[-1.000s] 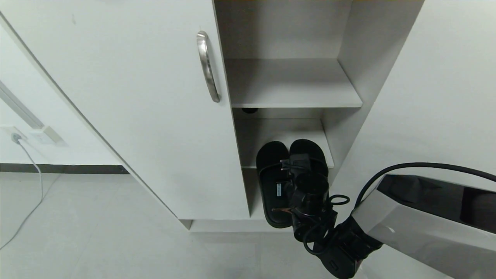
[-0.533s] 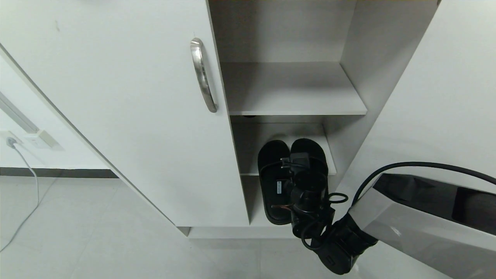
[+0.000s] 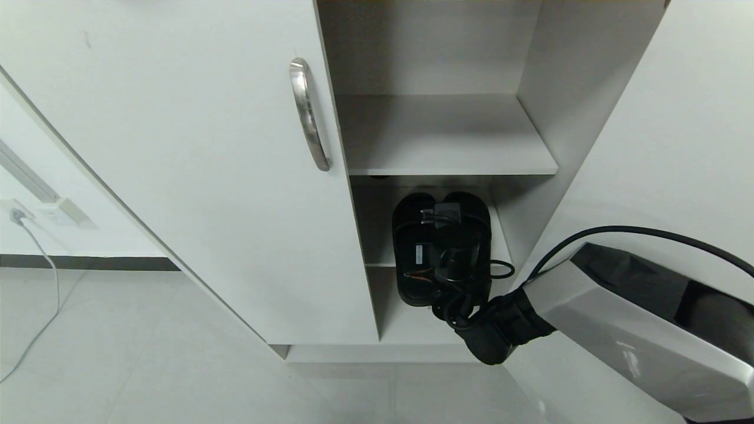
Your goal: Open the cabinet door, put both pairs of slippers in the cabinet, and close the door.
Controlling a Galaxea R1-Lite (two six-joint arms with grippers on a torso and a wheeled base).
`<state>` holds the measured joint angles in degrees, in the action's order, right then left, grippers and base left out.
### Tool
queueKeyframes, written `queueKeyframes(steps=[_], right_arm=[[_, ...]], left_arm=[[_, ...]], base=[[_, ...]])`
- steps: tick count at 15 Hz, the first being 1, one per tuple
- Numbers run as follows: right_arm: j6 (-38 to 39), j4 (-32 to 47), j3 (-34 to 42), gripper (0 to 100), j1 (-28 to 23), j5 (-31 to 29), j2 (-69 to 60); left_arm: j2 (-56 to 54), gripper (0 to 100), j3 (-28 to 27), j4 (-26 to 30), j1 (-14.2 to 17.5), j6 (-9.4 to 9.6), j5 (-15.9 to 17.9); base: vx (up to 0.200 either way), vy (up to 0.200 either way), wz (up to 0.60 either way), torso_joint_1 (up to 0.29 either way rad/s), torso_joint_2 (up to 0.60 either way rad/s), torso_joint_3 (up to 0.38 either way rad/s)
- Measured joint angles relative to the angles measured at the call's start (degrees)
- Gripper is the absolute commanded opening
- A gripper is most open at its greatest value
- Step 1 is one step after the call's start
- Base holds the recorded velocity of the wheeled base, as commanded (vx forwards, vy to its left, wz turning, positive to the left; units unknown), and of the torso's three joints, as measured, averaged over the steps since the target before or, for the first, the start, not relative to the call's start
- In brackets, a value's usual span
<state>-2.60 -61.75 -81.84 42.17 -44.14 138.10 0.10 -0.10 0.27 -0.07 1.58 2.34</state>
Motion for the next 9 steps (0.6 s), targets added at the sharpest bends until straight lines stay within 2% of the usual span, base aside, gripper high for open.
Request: queueKeyframes(steps=[5,9], right_arm=[[-0.02,4.00,-9.68,0,-2.45,0.02,4.30],[-0.02,5.63,-13.01,0,-3.33,0.02,5.90]], left_arm=[[0.00,0,0.00,-0.02,-0.02,-0.37,-0.38],[0.00,0,0.00,0.00,0.00,-0.37,-0.43]], base=[[0.000,0.000,0.00,0.000,0.00,0.000],[0.000,0.000,0.00,0.000,0.00,0.000]])
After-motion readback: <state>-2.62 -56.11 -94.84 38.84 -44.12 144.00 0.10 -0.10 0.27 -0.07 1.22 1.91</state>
